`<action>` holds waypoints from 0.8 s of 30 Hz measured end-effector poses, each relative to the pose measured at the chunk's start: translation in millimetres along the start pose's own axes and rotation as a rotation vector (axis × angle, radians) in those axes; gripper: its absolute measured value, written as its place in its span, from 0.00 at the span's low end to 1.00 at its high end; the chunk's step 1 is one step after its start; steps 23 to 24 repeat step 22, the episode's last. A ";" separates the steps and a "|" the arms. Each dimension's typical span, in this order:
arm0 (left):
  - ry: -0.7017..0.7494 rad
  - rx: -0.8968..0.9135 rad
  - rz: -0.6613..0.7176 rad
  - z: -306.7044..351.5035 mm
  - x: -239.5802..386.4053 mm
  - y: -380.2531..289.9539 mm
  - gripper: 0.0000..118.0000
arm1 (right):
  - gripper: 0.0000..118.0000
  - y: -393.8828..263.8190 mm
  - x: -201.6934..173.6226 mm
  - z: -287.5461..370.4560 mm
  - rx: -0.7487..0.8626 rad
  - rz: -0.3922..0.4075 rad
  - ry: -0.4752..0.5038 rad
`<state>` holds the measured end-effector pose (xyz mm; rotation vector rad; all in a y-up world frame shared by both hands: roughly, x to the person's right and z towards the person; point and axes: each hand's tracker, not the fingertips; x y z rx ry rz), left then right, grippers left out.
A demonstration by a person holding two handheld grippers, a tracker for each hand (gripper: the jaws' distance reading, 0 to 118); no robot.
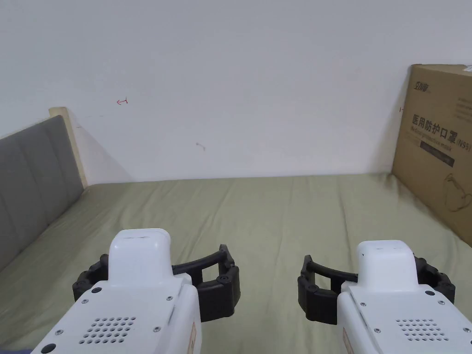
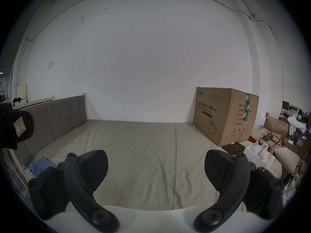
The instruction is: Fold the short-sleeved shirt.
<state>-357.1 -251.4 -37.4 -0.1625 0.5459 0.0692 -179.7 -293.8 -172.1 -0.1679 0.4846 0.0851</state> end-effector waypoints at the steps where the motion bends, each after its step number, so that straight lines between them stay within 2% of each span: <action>1: -0.005 -0.005 -0.015 -0.9 0.7 -0.4 0.99 | 0.97 -0.1 -0.2 -0.4 -0.002 0.001 0.002; 8: -0.004 0.069 -0.092 2.2 6.0 -8.8 0.99 | 0.97 -1.3 0.4 -2.2 -0.003 0.008 0.000; 12: 0.006 0.195 -0.001 7.3 4.4 -11.6 0.99 | 0.97 -3.8 1.4 -5.6 -0.016 0.000 0.005; 24: -0.046 0.084 -0.037 -3.4 -0.4 -8.4 1.00 | 0.97 -5.7 2.9 -7.9 -0.023 0.001 0.007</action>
